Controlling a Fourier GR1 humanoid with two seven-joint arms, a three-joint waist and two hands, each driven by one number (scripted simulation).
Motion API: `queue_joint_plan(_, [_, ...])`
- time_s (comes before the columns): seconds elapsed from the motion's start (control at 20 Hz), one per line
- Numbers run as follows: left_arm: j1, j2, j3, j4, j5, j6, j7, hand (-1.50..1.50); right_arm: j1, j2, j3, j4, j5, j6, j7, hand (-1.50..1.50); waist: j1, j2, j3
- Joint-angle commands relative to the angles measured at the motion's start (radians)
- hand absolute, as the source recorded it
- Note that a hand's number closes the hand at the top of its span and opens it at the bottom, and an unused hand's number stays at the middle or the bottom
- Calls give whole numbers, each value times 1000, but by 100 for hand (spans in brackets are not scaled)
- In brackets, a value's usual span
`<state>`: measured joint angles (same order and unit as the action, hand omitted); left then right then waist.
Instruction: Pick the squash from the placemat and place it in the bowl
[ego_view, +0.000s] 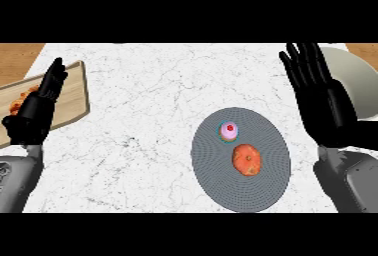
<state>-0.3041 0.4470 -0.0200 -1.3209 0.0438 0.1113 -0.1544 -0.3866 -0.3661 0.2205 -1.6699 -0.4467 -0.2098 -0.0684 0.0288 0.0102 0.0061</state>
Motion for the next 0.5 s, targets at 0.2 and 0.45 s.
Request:
queue_joint_plan(0.2, [56, -166, -66, -40, 51, 22, 57, 0, 133, -74, 352, 112, 192, 223, 33, 150, 0, -4, -8])
queue_joint_plan(0.45, [95, -233, -93, -72, 77, 48, 134, 0, 296, 8, 259, 159, 416, -177, -205, -150, -50, -15, -2])
